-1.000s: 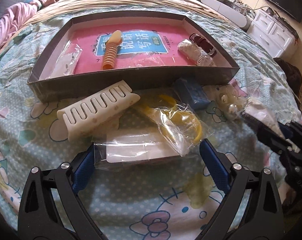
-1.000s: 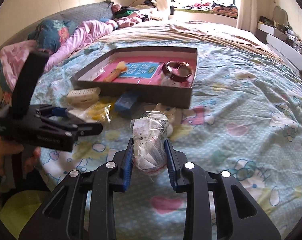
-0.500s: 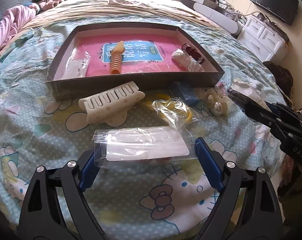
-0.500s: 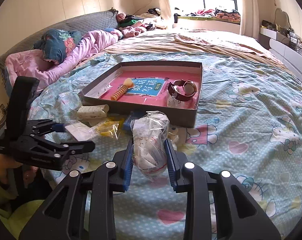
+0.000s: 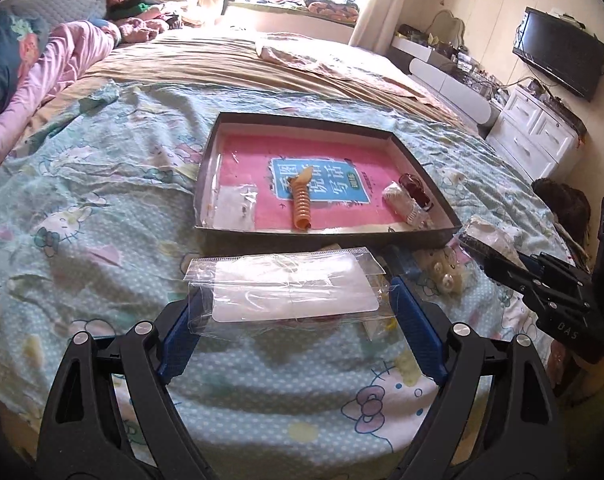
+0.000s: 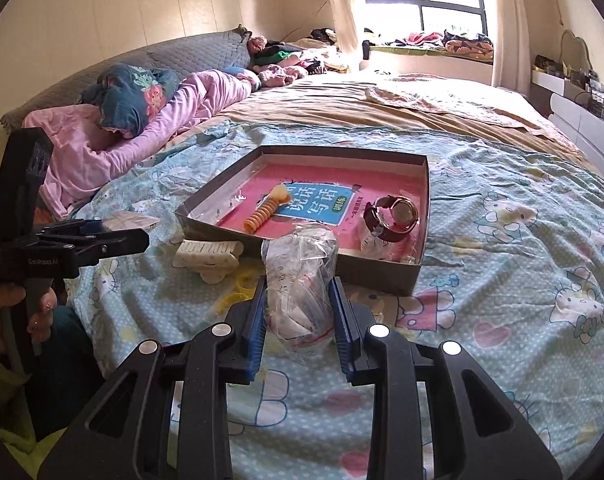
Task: Organize jewelry
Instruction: 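Grasp the flat clear packet with the left tool while the right tool grasps a clear bag, then carry both packets into the tray and open both tools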
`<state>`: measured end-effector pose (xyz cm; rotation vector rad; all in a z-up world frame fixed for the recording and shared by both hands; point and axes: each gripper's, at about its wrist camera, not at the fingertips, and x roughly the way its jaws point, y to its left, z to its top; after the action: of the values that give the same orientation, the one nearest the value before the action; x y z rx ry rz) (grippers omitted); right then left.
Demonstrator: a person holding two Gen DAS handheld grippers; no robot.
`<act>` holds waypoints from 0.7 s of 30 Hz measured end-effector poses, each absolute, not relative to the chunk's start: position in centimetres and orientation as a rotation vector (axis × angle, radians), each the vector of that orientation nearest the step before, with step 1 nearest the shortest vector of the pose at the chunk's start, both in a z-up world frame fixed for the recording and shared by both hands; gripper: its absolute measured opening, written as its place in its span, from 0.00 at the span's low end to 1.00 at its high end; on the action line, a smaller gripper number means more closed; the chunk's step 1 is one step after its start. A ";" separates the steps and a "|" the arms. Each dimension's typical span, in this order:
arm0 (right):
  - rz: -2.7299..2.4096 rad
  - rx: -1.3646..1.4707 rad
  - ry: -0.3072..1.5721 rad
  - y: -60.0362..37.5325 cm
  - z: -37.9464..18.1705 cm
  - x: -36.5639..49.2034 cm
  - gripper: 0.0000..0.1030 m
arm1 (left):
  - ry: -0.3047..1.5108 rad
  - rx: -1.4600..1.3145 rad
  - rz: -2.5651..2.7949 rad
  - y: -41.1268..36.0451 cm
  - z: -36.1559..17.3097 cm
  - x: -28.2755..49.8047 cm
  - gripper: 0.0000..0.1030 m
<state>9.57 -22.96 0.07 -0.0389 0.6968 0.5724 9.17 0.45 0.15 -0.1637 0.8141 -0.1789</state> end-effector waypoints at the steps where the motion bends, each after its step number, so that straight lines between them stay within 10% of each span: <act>1: 0.577 -0.040 0.693 -22.8 0.2 9.6 0.27 | 0.807 -0.170 -0.174 0.8 0.3 9.2 0.78; 21: 0.605 -0.063 0.667 -19.3 1.2 13.0 0.27 | 0.751 -0.210 -0.106 3.3 1.5 12.6 0.78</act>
<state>12.97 -19.27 1.18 -0.0635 0.6666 0.6046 12.59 3.30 1.51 -0.2096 0.7507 -0.1062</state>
